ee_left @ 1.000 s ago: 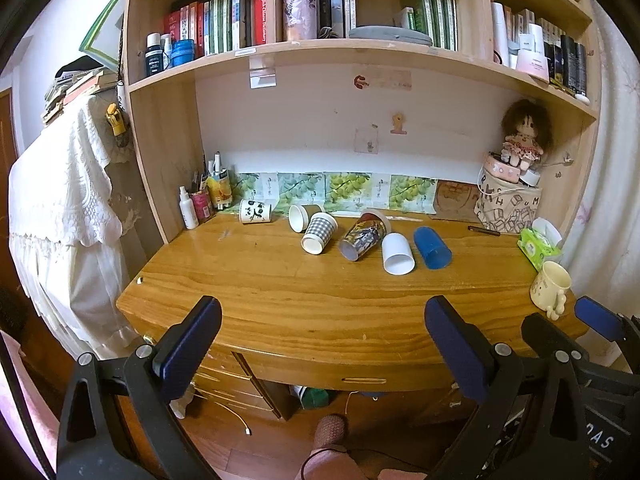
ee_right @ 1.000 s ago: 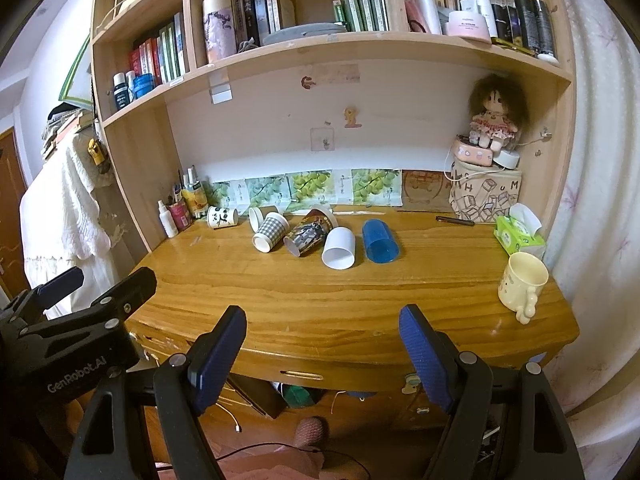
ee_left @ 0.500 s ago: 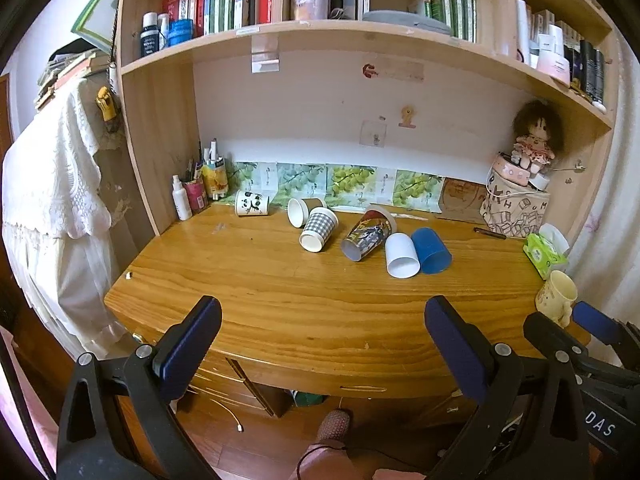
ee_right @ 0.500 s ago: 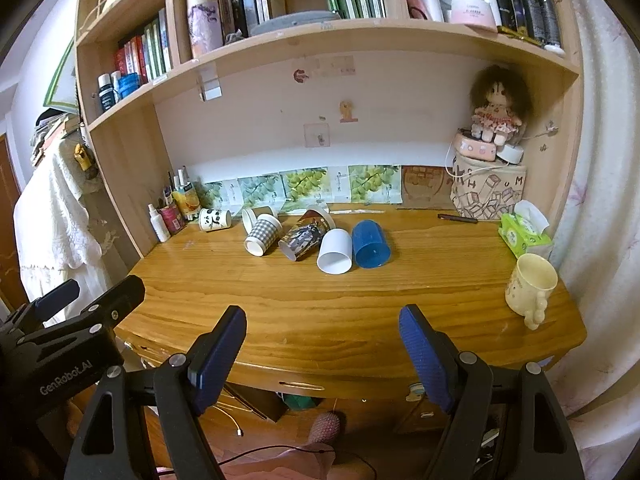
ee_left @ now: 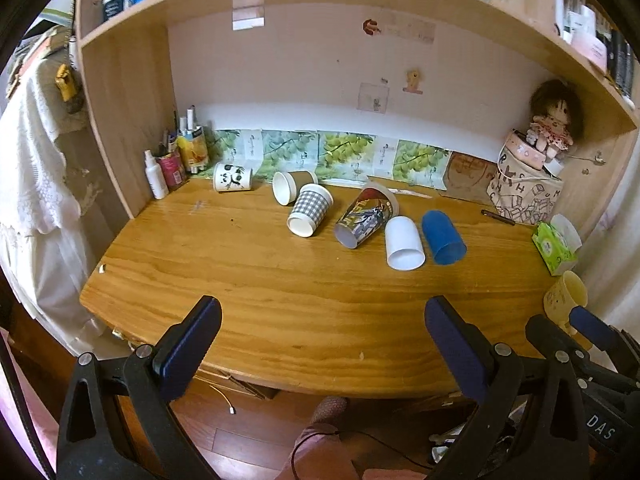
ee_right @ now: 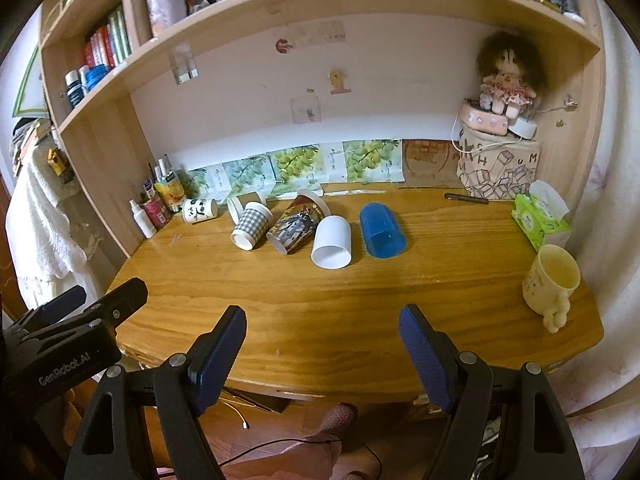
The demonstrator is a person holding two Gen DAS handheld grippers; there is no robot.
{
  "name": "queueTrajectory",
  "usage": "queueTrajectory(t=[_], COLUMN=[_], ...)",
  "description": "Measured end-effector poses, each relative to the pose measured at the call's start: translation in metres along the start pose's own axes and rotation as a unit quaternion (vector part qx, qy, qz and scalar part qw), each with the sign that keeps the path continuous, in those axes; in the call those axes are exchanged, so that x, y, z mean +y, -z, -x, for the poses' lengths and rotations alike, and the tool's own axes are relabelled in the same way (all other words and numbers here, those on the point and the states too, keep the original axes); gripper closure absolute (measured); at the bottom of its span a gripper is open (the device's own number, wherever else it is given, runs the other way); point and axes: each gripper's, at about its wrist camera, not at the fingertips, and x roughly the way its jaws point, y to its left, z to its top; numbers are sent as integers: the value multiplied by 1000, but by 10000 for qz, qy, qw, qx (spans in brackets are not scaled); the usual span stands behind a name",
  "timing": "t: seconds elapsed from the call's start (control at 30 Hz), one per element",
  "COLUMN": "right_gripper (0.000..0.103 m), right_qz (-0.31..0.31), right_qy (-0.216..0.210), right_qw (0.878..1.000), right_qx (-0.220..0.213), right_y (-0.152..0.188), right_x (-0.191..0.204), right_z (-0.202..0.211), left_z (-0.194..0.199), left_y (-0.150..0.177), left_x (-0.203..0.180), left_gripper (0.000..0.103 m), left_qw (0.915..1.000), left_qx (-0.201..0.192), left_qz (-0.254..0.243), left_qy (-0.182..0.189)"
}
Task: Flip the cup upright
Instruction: 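Move the left tool down to the blue cup lying on its side and close on it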
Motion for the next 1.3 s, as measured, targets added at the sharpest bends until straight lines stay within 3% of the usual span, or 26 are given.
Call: queueTrajectory(t=[0.43, 0.67, 0.83, 1.07, 1.17, 1.3], right_gripper=[23, 23, 23, 23, 23, 23], right_qz=[-534, -1063, -1514, -2005, -2129, -2272], right_qy=[-50, -40, -28, 50, 74, 88], right_qw=[9978, 9926, 9853, 9741, 9705, 9665], right_qx=[391, 591, 790, 1049, 1129, 1188], right_y=[-47, -67, -78, -81, -81, -79], right_x=[-23, -39, -53, -70, -74, -80], right_z=[-59, -84, -102, -124, -130, -138], left_z=[-64, -92, -110, -132, -140, -151], left_y=[-60, -90, -110, -133, -140, -147], left_x=[-21, -28, -45, -70, -82, -102], left_gripper=[1, 1, 1, 1, 1, 1], left_qw=[9987, 9966, 9918, 9772, 9661, 9448], left_qx=[325, 427, 464, 477, 381, 330], left_qz=[-367, -545, -967, -1739, -2247, -2934], left_qy=[154, 437, 700, 1119, 1214, 1421])
